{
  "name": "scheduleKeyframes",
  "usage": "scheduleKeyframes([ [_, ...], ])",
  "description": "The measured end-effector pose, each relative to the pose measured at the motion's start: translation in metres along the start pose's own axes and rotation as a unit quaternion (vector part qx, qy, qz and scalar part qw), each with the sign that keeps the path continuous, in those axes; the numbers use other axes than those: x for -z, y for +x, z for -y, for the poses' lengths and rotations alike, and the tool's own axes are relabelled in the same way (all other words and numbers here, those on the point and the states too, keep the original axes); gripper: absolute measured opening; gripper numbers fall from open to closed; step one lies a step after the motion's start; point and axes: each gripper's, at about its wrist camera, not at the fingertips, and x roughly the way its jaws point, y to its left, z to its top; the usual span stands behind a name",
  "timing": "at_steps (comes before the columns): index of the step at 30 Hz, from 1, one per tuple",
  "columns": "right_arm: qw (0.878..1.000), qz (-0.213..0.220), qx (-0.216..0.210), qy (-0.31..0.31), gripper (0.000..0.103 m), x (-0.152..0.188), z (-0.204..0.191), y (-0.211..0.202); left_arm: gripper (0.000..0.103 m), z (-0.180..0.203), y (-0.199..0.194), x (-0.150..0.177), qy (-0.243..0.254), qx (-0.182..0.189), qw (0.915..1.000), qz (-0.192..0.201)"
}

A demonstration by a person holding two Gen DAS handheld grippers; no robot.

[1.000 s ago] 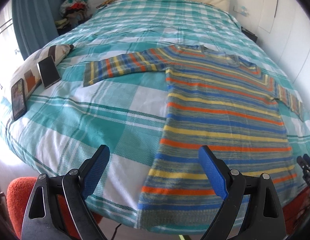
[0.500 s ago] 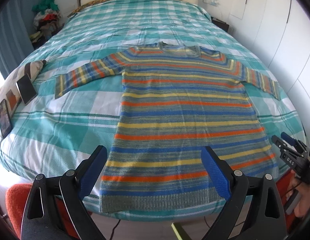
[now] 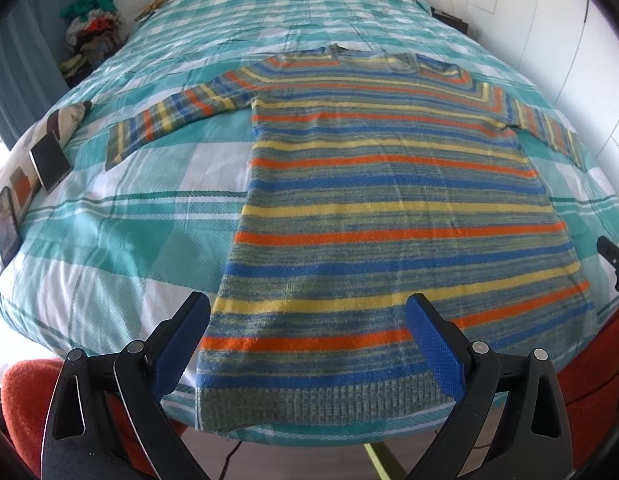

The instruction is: Fold small clothes

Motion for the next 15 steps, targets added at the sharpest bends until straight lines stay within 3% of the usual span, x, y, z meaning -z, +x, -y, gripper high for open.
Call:
scheduleKeyframes([
  [5,1.000,-0.010,0.019,-0.019,0.092,-0.006,-0.014,-0.012,0.099,-0.001,0.003,0.000,-0.001,0.003,1.0000,0.000],
  [15,0.997,-0.004,0.027,-0.066,0.092,-0.014,-0.052,-0.034,0.099,-0.008,0.004,0.005,-0.025,0.018,0.9994,-0.013],
])
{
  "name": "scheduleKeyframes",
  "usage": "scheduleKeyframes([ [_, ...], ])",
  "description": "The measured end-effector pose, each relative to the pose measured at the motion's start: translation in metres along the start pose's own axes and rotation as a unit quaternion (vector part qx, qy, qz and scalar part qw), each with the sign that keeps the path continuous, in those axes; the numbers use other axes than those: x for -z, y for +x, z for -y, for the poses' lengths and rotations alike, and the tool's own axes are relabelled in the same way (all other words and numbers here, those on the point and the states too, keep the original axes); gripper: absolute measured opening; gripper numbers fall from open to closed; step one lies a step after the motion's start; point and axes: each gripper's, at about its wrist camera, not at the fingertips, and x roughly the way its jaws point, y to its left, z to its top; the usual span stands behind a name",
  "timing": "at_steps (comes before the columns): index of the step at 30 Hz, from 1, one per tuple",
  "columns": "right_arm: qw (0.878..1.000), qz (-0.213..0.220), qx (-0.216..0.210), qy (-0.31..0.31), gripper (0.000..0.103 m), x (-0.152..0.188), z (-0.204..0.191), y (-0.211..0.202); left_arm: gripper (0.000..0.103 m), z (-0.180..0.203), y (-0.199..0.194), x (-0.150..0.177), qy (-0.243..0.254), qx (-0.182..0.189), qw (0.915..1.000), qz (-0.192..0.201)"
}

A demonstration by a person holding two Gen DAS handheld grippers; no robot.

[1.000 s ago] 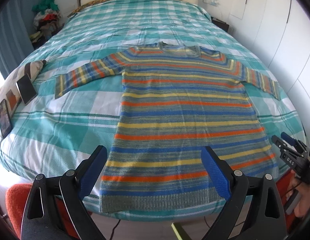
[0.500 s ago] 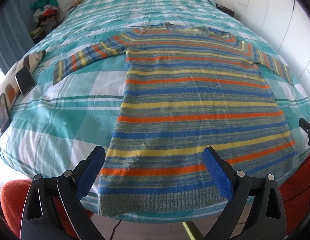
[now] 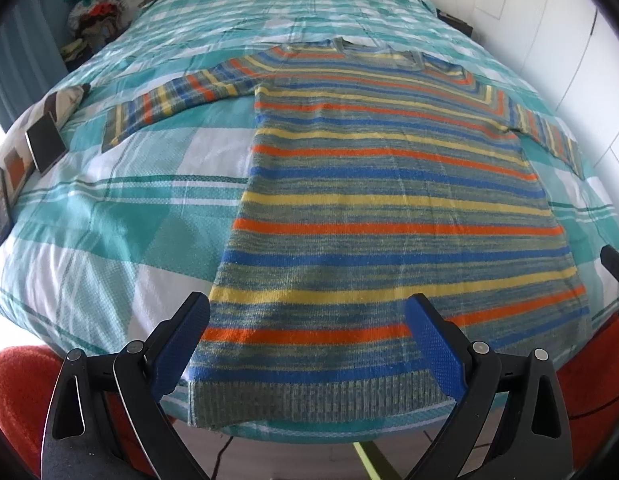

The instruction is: Fold small clothes

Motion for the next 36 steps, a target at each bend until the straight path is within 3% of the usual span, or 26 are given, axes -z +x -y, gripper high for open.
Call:
scheduleKeyframes([
  [6,0.999,-0.012,-0.025,-0.016,0.092,-0.002,-0.020,-0.018,0.100,-0.009,-0.018,0.004,-0.017,0.010,0.9998,0.000],
  [12,0.996,-0.038,-0.071,-0.024,0.092,0.007,-0.033,-0.038,0.100,0.000,-0.042,0.017,0.026,-0.018,0.9995,-0.007],
  [18,0.991,-0.056,-0.122,-0.029,0.092,0.022,-0.041,-0.066,0.100,0.000,-0.070,0.033,0.021,0.008,0.9994,-0.025],
  [22,0.990,-0.048,-0.129,-0.028,0.092,0.022,-0.041,-0.076,0.100,0.005,-0.080,0.030,0.033,-0.013,0.9991,-0.021],
  [26,0.987,-0.058,-0.149,0.004,0.092,0.016,-0.029,-0.061,0.100,0.004,-0.080,0.015,0.029,-0.004,0.9996,-0.007],
  [31,0.973,-0.049,-0.205,0.096,0.092,-0.006,0.031,-0.006,0.100,-0.009,-0.063,-0.016,0.025,-0.027,0.9985,0.041],
  [36,0.966,0.009,-0.149,0.211,0.092,-0.051,0.166,0.081,0.100,-0.036,-0.031,-0.041,0.012,-0.076,0.9936,0.083],
])
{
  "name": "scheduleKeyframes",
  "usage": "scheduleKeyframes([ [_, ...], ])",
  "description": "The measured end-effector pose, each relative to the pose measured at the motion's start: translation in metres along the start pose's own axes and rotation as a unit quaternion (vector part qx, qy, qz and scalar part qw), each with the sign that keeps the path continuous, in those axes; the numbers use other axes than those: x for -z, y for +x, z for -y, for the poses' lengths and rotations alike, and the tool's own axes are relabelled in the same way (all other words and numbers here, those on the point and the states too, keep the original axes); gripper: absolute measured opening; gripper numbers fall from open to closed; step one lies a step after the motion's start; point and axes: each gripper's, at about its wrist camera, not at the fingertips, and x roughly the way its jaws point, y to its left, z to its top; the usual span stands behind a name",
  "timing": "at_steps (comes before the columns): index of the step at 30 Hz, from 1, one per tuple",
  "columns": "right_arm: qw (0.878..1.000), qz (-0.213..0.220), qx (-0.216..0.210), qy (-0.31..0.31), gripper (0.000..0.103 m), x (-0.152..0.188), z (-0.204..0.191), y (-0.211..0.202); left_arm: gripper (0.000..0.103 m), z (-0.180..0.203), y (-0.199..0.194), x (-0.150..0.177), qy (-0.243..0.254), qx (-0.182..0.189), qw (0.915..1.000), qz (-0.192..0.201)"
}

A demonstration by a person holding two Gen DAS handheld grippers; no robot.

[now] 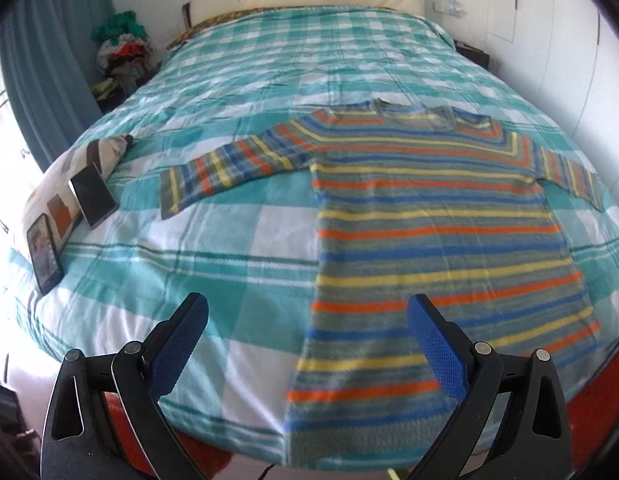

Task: Fold small clothes
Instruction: 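Grasp the sweater hem edge with the right gripper and lift it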

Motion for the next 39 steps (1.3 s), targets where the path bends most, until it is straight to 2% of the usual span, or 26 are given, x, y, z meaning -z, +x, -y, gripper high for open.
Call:
scheduleKeyframes([
  [2,0.999,0.012,0.031,0.034,0.090,-0.041,0.052,0.025,0.100,-0.009,0.015,0.001,-0.008,-0.021,0.9997,0.006],
  [3,0.998,0.007,0.040,0.057,0.081,-0.059,0.080,0.040,0.100,-0.013,0.021,0.004,-0.014,-0.027,0.9995,0.005],
  [6,0.991,-0.023,0.024,0.130,0.063,-0.087,0.134,0.077,0.100,-0.023,0.035,0.018,-0.033,-0.028,0.9990,-0.006],
  [8,0.984,-0.032,0.013,0.175,0.059,-0.096,0.157,0.098,0.100,-0.025,0.043,0.028,-0.034,-0.029,0.9988,-0.020],
  [10,0.979,-0.038,0.012,0.200,0.054,-0.100,0.169,0.115,0.100,-0.024,0.051,0.033,-0.026,-0.038,0.9983,-0.034],
  [12,0.975,-0.049,0.003,0.218,0.045,-0.100,0.175,0.132,0.100,-0.023,0.055,0.034,-0.019,-0.048,0.9980,-0.036],
  [14,0.973,-0.067,0.004,0.219,0.044,-0.098,0.175,0.149,0.100,-0.022,0.057,0.034,-0.017,-0.051,0.9979,-0.035],
  [16,0.974,-0.074,0.011,0.215,0.037,-0.096,0.175,0.162,0.100,-0.022,0.062,0.035,-0.018,-0.052,0.9977,-0.040],
  [18,0.975,-0.077,0.031,0.208,0.004,-0.097,0.175,0.164,0.100,-0.023,0.067,0.036,-0.020,-0.050,0.9974,-0.048],
  [21,0.976,-0.056,0.030,0.210,0.002,-0.103,0.173,0.148,0.100,-0.024,0.068,0.036,-0.024,-0.045,0.9974,-0.050],
  [23,0.980,-0.022,0.013,0.196,0.002,-0.116,0.157,0.122,0.100,-0.026,0.067,0.036,-0.027,-0.044,0.9976,-0.046],
  [25,0.987,0.008,-0.014,0.158,0.002,-0.137,0.123,0.097,0.100,-0.027,0.068,0.036,-0.031,-0.041,0.9976,-0.046],
  [27,0.991,0.022,-0.062,0.115,0.002,-0.161,0.075,0.079,0.100,-0.028,0.070,0.036,-0.034,-0.037,0.9976,-0.048],
  [30,0.990,0.020,-0.128,0.053,0.002,-0.184,-0.007,0.069,0.100,-0.029,0.070,0.033,-0.037,-0.033,0.9978,-0.044],
  [34,0.980,-0.002,-0.199,-0.018,0.002,-0.196,-0.123,0.086,0.100,-0.033,0.065,0.031,-0.039,-0.036,0.9981,-0.029],
  [37,0.974,-0.023,-0.216,-0.059,0.002,-0.189,-0.186,0.115,0.100,-0.039,0.064,0.031,-0.049,-0.034,0.9978,-0.030],
  [39,0.968,-0.045,-0.237,-0.066,0.004,-0.181,-0.213,0.139,0.100,-0.042,0.065,0.032,-0.055,-0.032,0.9974,-0.033],
])
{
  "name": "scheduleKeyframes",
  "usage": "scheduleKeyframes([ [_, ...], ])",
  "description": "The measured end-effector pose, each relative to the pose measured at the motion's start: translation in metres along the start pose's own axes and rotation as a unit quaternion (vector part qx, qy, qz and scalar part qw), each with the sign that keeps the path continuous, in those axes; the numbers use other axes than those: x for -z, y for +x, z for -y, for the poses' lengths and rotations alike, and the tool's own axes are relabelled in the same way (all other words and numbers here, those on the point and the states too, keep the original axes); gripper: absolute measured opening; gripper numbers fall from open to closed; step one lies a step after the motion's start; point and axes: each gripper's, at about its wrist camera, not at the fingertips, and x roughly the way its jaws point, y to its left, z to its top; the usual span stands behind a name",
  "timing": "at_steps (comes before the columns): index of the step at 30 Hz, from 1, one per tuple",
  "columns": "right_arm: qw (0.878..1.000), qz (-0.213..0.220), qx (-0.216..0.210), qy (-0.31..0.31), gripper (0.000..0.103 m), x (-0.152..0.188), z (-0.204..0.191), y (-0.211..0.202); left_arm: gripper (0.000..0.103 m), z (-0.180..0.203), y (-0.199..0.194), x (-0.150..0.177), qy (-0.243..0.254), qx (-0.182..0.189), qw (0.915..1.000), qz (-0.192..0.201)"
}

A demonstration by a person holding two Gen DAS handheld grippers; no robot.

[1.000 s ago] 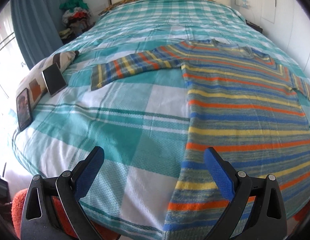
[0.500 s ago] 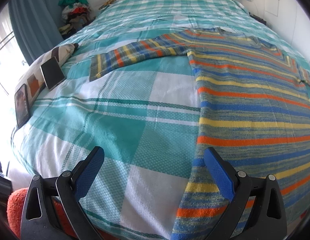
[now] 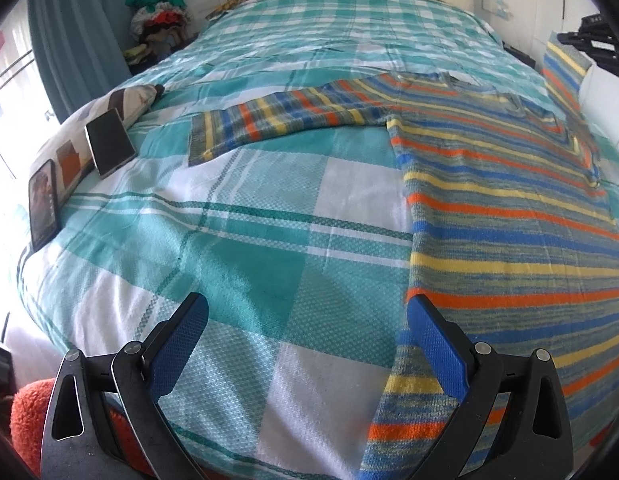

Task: Fold small clothes
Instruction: 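Fold the lifted hem over the sweater body with the right gripper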

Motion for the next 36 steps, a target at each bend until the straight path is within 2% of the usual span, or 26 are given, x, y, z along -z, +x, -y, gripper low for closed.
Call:
scheduleKeyframes([
  [1,1.000,-0.020,-0.017,0.007,0.007,0.004,-0.001,0.017,0.100,-0.001,0.001,0.000,-0.003,0.000,1.0000,-0.003],
  [3,0.998,-0.046,-0.032,0.019,0.037,0.009,0.004,0.039,0.100,-0.003,0.003,0.000,-0.007,-0.001,1.0000,-0.005],
  [5,0.998,-0.031,-0.042,0.020,0.040,0.009,0.013,0.036,0.100,-0.005,0.004,0.000,-0.011,0.001,0.9999,-0.007],
  [6,0.999,-0.022,-0.040,0.018,0.040,0.009,0.017,0.030,0.100,-0.006,0.004,0.000,-0.013,0.003,0.9999,-0.008],
  [8,1.000,-0.011,-0.002,0.013,0.040,0.008,0.034,0.014,0.100,-0.007,0.006,-0.002,-0.018,0.007,0.9998,-0.010],
  [9,0.999,-0.013,0.034,-0.001,0.040,0.008,0.042,0.008,0.100,-0.007,0.007,-0.003,-0.020,0.009,0.9997,-0.012],
  [11,0.991,-0.031,0.119,-0.057,0.040,0.018,0.056,0.001,0.100,-0.007,0.009,-0.005,-0.024,0.012,0.9996,-0.013],
  [13,0.980,-0.062,0.166,-0.094,0.040,0.040,0.071,0.003,0.100,-0.007,0.010,-0.005,-0.026,0.013,0.9995,-0.013],
  [17,0.973,-0.121,0.155,-0.123,0.036,0.087,0.089,0.021,0.100,-0.004,0.013,-0.004,-0.023,0.009,0.9995,-0.019],
  [19,0.969,-0.134,0.143,-0.149,0.027,0.108,0.091,0.034,0.100,-0.001,0.016,-0.003,-0.018,0.005,0.9995,-0.024],
  [21,0.958,-0.155,0.196,-0.143,0.005,0.124,0.114,0.049,0.100,0.001,0.016,-0.002,-0.014,-0.001,0.9996,-0.024],
  [22,0.963,-0.145,0.194,-0.114,0.002,0.126,0.128,0.045,0.100,0.001,0.016,-0.001,-0.012,-0.005,0.9997,-0.022],
  [23,0.967,-0.134,0.193,-0.095,0.001,0.124,0.135,0.039,0.100,0.000,0.015,-0.001,-0.010,-0.009,0.9997,-0.019],
  [25,0.956,-0.128,0.247,-0.092,0.004,0.120,0.141,0.028,0.100,-0.001,0.014,0.000,-0.010,-0.010,0.9997,-0.018],
  [26,0.956,-0.131,0.246,-0.089,0.004,0.117,0.142,0.023,0.100,-0.002,0.016,0.000,-0.011,-0.007,0.9997,-0.022],
  [29,0.967,-0.112,0.210,-0.087,0.004,0.097,0.133,0.009,0.100,-0.002,0.020,-0.001,-0.017,0.003,0.9994,-0.029],
  [32,0.974,-0.091,0.179,-0.106,0.009,0.076,0.112,0.016,0.100,0.000,0.023,-0.003,-0.016,0.003,0.9993,-0.033],
  [35,0.975,-0.115,0.161,-0.100,0.009,0.062,0.120,0.049,0.100,0.003,0.024,-0.002,-0.010,-0.004,0.9994,-0.032],
  [36,0.972,-0.128,0.173,-0.095,0.008,0.060,0.130,0.061,0.100,0.003,0.025,-0.001,-0.009,-0.006,0.9994,-0.033],
])
